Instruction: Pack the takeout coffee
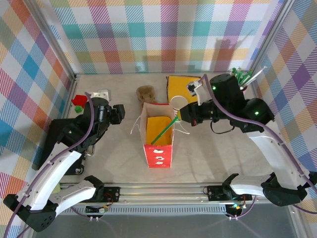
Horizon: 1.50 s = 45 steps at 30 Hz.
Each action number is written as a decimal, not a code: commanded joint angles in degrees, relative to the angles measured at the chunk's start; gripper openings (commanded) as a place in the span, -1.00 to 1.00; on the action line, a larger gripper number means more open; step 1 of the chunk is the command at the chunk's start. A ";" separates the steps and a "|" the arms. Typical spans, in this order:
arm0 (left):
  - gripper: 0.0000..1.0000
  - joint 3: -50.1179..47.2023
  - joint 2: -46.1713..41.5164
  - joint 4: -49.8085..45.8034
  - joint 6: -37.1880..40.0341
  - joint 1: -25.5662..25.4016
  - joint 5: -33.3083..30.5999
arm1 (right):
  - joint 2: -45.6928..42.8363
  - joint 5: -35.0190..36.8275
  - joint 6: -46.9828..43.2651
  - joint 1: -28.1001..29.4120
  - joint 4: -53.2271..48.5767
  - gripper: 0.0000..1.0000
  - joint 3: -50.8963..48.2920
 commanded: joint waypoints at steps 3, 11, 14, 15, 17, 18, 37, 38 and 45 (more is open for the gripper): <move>0.11 -1.19 -1.78 0.11 -0.08 0.59 -1.19 | 5.33 2.34 -12.26 0.42 -14.43 -1.00 12.51; 0.12 -1.22 -2.26 -0.58 -0.08 0.59 -1.65 | 12.37 0.37 -18.26 0.41 -27.05 -1.00 22.41; 0.12 -1.04 -2.31 -0.85 0.08 0.59 -1.86 | 13.65 -1.00 -18.75 0.40 -28.07 -1.00 23.07; 0.12 -1.11 -2.39 -0.85 0.10 0.59 -1.90 | 14.06 -2.50 -18.83 0.42 -27.33 -1.00 22.57; 0.12 -1.20 -2.40 -0.85 0.15 0.61 -2.00 | 14.99 -5.59 -18.35 0.49 -25.78 -1.00 21.48; 0.12 -1.22 -2.38 -0.85 0.16 0.59 -2.00 | 15.37 -6.83 -17.92 0.63 -24.61 -0.77 20.61; 0.18 -1.49 0.38 5.10 3.04 1.88 -11.76 | -5.50 26.55 -4.27 -13.67 7.69 0.47 -10.32; 0.19 -2.97 0.71 6.82 3.39 2.44 -12.45 | -7.75 27.04 -3.39 -16.72 10.57 0.49 -14.84; 0.49 -13.63 3.84 22.34 8.16 7.48 -13.09 | -16.69 28.57 -2.21 -30.87 26.63 0.84 -41.17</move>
